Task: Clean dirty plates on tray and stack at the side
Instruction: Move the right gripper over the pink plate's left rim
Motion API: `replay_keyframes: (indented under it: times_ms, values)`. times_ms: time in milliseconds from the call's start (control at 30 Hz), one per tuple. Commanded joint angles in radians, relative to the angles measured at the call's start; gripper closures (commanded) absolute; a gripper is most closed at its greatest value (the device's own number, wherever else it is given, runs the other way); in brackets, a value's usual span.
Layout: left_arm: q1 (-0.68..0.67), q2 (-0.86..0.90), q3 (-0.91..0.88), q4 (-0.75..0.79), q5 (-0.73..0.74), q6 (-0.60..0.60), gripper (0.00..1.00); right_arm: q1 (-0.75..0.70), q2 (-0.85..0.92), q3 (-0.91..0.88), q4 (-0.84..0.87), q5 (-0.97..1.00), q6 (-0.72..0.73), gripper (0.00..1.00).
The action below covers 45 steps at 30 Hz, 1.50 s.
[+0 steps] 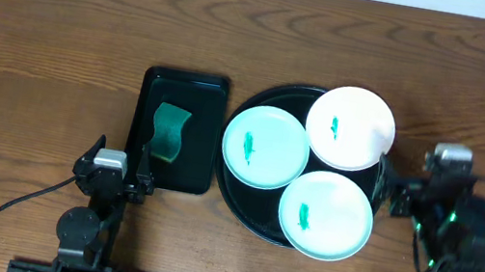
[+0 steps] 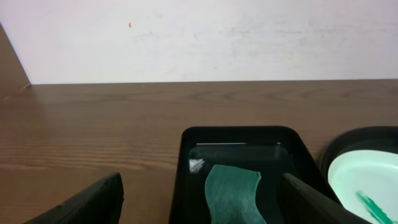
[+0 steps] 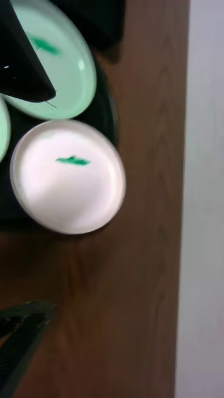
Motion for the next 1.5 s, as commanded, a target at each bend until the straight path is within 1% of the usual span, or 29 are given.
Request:
replay_keyframes:
  times_ms: [0, 133, 167, 200, 267, 367, 467, 567, 600, 733, 800, 833, 867, 900, 1033, 1067, 1133, 1167, 1200, 1233, 1467]
  values:
    - [0.005, -0.006, -0.010, -0.040, 0.040, 0.006, 0.21, 0.004, 0.135, 0.184, -0.061, -0.098, 0.019, 0.01]
    - [0.005, -0.006, -0.010, -0.040, 0.040, 0.006, 0.21, 0.005, 0.298, 0.406, -0.211, -0.171, 0.026, 0.01]
    - [0.005, -0.006, -0.010, -0.040, 0.040, 0.006, 0.21, 0.005, 0.370, 0.509, -0.291, -0.175, 0.026, 0.01]
    - [0.005, -0.006, -0.010, -0.040, 0.040, 0.006, 0.21, 0.005, 0.410, 0.569, -0.338, -0.174, 0.026, 0.01]
    - [0.005, -0.006, -0.010, -0.040, 0.040, 0.006, 0.21, 0.005, 0.459, 0.644, -0.387, -0.176, 0.026, 0.01]
    - [0.005, -0.006, -0.010, -0.040, 0.040, 0.006, 0.21, 0.005, 0.500, 0.702, -0.367, -0.220, 0.026, 0.01]
    - [0.005, -0.006, -0.010, -0.040, 0.040, 0.006, 0.21, 0.005, 0.506, 0.702, -0.315, -0.282, 0.053, 0.01]
    - [0.005, -0.006, -0.010, -0.040, 0.040, 0.006, 0.21, 0.005, 0.506, 0.702, -0.315, -0.313, 0.052, 0.01]
    - [0.005, -0.006, -0.010, -0.040, 0.040, 0.006, 0.21, 0.005, 0.506, 0.702, -0.318, -0.313, 0.052, 0.07]
    - [0.005, -0.006, -0.010, -0.040, 0.040, 0.006, 0.21, 0.005, 0.507, 0.700, -0.348, -0.312, 0.068, 0.68]
    - [0.005, -0.006, -0.010, -0.040, 0.040, 0.006, 0.21, 0.005, 0.513, 0.697, -0.364, -0.312, 0.112, 0.90]
    - [0.005, -0.006, -0.010, -0.040, 0.040, 0.006, 0.21, 0.005, 0.518, 0.693, -0.372, -0.312, 0.132, 0.91]
    - [0.005, -0.006, -0.010, -0.040, 0.040, 0.006, 0.21, 0.005, 0.525, 0.686, -0.380, -0.312, 0.138, 0.96]
    - [0.005, -0.006, -0.010, -0.040, 0.040, 0.006, 0.21, 0.005, 0.529, 0.681, -0.386, -0.312, 0.138, 0.98]
    - [0.005, -0.006, -0.010, -0.040, 0.040, 0.006, 0.21, 0.018, 0.556, 0.661, -0.405, -0.311, 0.134, 0.98]
    - [0.005, -0.006, -0.010, -0.040, 0.040, 0.006, 0.21, 0.024, 0.566, 0.659, -0.408, -0.306, 0.135, 0.96]
    - [0.005, -0.006, -0.010, -0.040, 0.040, 0.006, 0.21, 0.040, 0.591, 0.652, -0.408, -0.291, 0.134, 0.89]
    - [0.005, -0.006, -0.010, -0.040, 0.040, 0.006, 0.21, 0.054, 0.610, 0.647, -0.408, -0.282, 0.135, 0.80]
    - [0.005, -0.006, -0.010, -0.040, 0.040, 0.006, 0.21, 0.065, 0.624, 0.643, -0.408, -0.275, 0.135, 0.77]
    - [0.005, -0.006, -0.010, -0.040, 0.040, 0.006, 0.21, 0.080, 0.642, 0.639, -0.408, -0.269, 0.134, 0.75]
    - [0.005, -0.006, -0.010, -0.040, 0.040, 0.006, 0.21, 0.167, 0.766, 0.632, -0.399, -0.182, 0.134, 0.73]
